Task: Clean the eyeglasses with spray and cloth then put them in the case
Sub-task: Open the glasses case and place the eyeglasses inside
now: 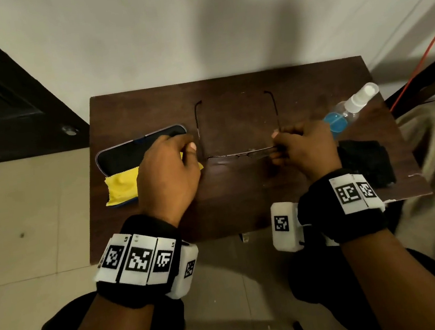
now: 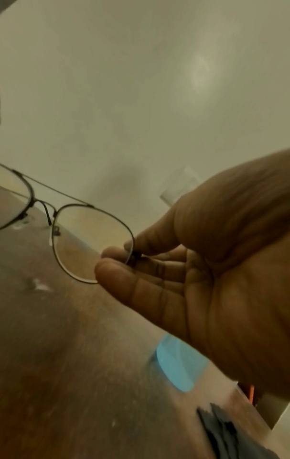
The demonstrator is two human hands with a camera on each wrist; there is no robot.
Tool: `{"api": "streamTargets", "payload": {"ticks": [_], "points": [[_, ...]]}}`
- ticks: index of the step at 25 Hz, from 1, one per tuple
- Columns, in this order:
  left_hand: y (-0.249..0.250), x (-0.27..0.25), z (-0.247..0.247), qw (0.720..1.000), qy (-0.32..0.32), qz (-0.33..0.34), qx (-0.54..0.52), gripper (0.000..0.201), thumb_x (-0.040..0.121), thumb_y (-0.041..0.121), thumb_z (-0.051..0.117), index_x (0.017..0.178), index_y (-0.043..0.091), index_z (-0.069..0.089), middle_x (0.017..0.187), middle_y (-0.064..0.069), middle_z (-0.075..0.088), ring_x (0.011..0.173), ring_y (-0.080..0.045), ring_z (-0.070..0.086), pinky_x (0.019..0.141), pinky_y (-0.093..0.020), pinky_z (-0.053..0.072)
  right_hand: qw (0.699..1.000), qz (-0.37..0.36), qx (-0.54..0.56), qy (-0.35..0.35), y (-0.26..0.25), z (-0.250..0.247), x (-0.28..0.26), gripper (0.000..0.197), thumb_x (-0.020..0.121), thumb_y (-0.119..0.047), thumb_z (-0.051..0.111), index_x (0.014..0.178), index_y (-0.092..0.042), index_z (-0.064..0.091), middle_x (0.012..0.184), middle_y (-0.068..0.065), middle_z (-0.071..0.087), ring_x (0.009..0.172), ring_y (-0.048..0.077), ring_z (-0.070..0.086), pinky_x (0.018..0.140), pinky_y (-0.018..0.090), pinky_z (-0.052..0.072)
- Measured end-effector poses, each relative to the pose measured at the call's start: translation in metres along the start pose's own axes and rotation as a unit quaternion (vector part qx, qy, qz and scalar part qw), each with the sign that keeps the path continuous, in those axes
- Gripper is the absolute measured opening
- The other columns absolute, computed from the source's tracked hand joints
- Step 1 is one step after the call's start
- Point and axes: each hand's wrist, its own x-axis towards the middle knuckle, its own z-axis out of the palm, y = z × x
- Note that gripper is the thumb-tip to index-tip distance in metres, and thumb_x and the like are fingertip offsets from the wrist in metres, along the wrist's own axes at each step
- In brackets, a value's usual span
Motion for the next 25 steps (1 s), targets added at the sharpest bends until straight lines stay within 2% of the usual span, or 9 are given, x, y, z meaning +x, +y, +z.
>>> {"api": "streamTargets", "payload": {"ticks": [3,5,7,9,11,12,18,21,25], "points": [[-0.005,0.001,-0.003,0.989,0.004,-0.047,-0.14,0.024,0.095,0.027,0.055,0.111,0.017,0.07,0.111,-0.004,0.071,0.103,-0.015,0.064,0.089,-0.025,0.048,0.997,-0.033,0.066,-0.013,-0.013,-0.012,-0.004,0.011,0.091,-0.013,0.06,0.081,-0.012,0.064,0.074,0.011,0.067,0.063,0.018,0.068,0.061,0.03,0.059],[-0.001,0.002,-0.004,0.966,0.004,-0.099,-0.24,0.02,0.095,0.03,0.055,0.091,0.023,0.073,0.096,-0.008,0.074,0.09,-0.019,0.068,0.08,-0.033,0.054,0.994,-0.047,0.094,-0.027,-0.02,-0.017,-0.01,0.007,0.091,-0.013,0.06,0.088,-0.01,0.065,0.076,0.011,0.068,0.066,0.019,0.069,0.064,0.032,0.059],[0.009,0.003,-0.008,0.934,-0.011,-0.152,-0.323,0.023,0.095,0.03,0.054,0.081,0.025,0.071,0.086,-0.006,0.073,0.077,-0.017,0.066,0.068,-0.032,0.053,0.989,-0.043,0.135,-0.046,-0.025,-0.019,-0.016,0.013,0.091,-0.011,0.059,0.103,-0.008,0.062,0.075,0.009,0.069,0.065,0.019,0.069,0.061,0.031,0.058],[0.017,0.004,-0.013,0.887,-0.038,-0.181,-0.423,0.023,0.096,0.026,0.054,0.084,0.018,0.071,0.079,-0.003,0.071,0.069,-0.012,0.06,0.06,-0.024,0.049,0.982,-0.033,0.177,-0.064,-0.027,-0.02,-0.019,0.025,0.091,-0.008,0.058,0.115,-0.012,0.055,0.071,0.008,0.069,0.062,0.019,0.069,0.055,0.029,0.056],[0.021,0.004,-0.017,0.848,-0.06,-0.193,-0.49,0.023,0.095,0.025,0.053,0.086,0.013,0.071,0.072,0.0,0.068,0.063,-0.009,0.056,0.056,-0.021,0.046,0.979,-0.041,0.187,-0.067,-0.029,-0.021,-0.021,0.028,0.091,-0.007,0.058,0.117,-0.011,0.052,0.068,0.007,0.069,0.057,0.018,0.067,0.051,0.028,0.053],[0.022,0.004,-0.019,0.841,-0.068,-0.195,-0.501,0.024,0.096,0.025,0.053,0.087,0.012,0.071,0.07,0.001,0.066,0.061,-0.008,0.054,0.056,-0.02,0.046,0.98,-0.05,0.179,-0.066,-0.029,-0.021,-0.022,0.027,0.091,-0.007,0.058,0.117,-0.008,0.053,0.067,0.007,0.069,0.056,0.018,0.066,0.049,0.027,0.053],[0.022,0.004,-0.025,0.83,-0.061,-0.203,-0.516,0.032,0.096,0.032,0.05,0.083,0.012,0.072,0.07,-0.001,0.065,0.061,-0.01,0.055,0.056,-0.021,0.049,0.985,-0.088,0.14,-0.056,-0.028,-0.021,-0.026,0.014,0.09,-0.016,0.061,0.101,-0.007,0.064,0.073,0.007,0.072,0.056,0.014,0.065,0.041,0.022,0.046],[0.019,0.004,-0.028,0.837,-0.03,-0.184,-0.515,0.022,0.092,0.025,0.058,0.078,0.015,0.072,0.068,0.001,0.067,0.061,-0.008,0.059,0.054,-0.021,0.051,0.985,-0.109,0.124,-0.048,-0.029,-0.022,-0.024,0.017,0.09,-0.017,0.062,0.104,-0.007,0.064,0.075,0.007,0.073,0.056,0.015,0.064,0.04,0.022,0.045],[0.016,0.005,-0.03,0.832,-0.024,-0.204,-0.516,0.014,0.088,0.017,0.063,0.078,0.015,0.072,0.066,0.001,0.069,0.061,-0.008,0.065,0.053,-0.022,0.054,0.98,-0.146,0.12,-0.06,-0.03,-0.024,-0.025,0.019,0.09,-0.012,0.06,0.109,-0.009,0.063,0.072,0.006,0.072,0.058,0.018,0.065,0.044,0.024,0.049]]}}
